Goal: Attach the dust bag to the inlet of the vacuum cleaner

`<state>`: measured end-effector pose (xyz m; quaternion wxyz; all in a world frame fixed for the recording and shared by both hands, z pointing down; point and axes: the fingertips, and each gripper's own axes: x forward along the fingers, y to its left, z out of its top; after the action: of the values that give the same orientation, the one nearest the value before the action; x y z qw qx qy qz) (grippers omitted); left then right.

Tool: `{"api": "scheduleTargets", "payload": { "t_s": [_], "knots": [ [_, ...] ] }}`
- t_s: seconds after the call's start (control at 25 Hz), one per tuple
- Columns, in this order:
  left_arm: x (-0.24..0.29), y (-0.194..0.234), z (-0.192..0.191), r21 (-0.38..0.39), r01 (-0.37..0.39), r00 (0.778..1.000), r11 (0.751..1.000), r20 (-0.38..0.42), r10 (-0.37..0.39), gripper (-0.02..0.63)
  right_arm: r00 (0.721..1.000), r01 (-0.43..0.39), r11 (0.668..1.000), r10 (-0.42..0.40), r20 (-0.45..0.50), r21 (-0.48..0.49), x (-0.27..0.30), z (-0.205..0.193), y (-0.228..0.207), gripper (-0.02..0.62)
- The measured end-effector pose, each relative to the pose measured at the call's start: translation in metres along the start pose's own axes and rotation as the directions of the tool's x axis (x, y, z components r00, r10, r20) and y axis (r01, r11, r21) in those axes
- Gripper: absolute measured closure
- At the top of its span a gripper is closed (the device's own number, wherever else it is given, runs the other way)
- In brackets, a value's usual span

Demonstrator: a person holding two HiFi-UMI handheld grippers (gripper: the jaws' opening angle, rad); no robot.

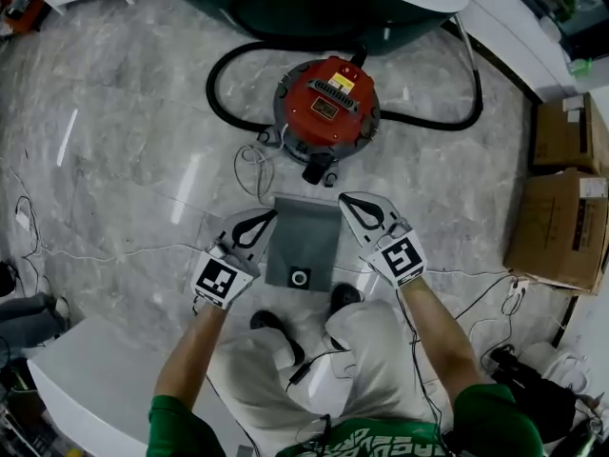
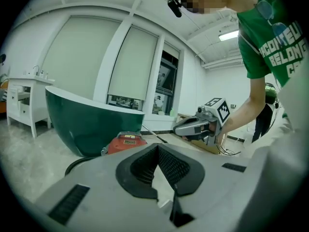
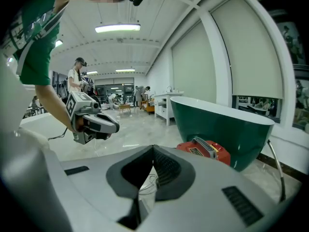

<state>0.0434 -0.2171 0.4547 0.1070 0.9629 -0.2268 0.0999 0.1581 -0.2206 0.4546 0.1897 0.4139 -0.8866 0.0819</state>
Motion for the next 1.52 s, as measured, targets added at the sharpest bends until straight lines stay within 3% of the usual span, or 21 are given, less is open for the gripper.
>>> {"api": "scheduleTargets", "payload": {
  "t_s": [0.28,0.56,0.84,1.08,1.52],
  "knots": [
    [0.043,0.009,-0.083,0.146,0.113,0.994,0.983,-0.011,-0.113,0.603,0.997,-0.037,0.998,0.041,0.073,-0.05,0.037,-0.074,-0.01,0.588],
    [0.068,-0.002,-0.143,0.207,0.184,0.979,0.961,0.043,-0.197,0.603,0.991,-0.051,0.998,0.056,0.12,-0.045,0.057,-0.136,-0.008,0.588],
    [0.074,-0.002,-0.185,0.194,0.173,0.978,0.966,0.081,-0.191,0.603,0.986,-0.054,0.997,0.061,0.153,-0.048,0.068,-0.182,0.007,0.588],
    [0.061,-0.01,-0.222,0.164,0.148,0.981,0.975,0.098,-0.166,0.603,0.987,-0.094,0.994,0.102,0.127,-0.064,0.068,-0.223,0.034,0.588],
    [0.022,-0.075,-0.315,0.154,0.172,0.983,0.973,0.038,-0.18,0.603,0.967,-0.239,0.966,0.246,0.064,-0.095,0.055,-0.307,0.117,0.588]
  ]
}}
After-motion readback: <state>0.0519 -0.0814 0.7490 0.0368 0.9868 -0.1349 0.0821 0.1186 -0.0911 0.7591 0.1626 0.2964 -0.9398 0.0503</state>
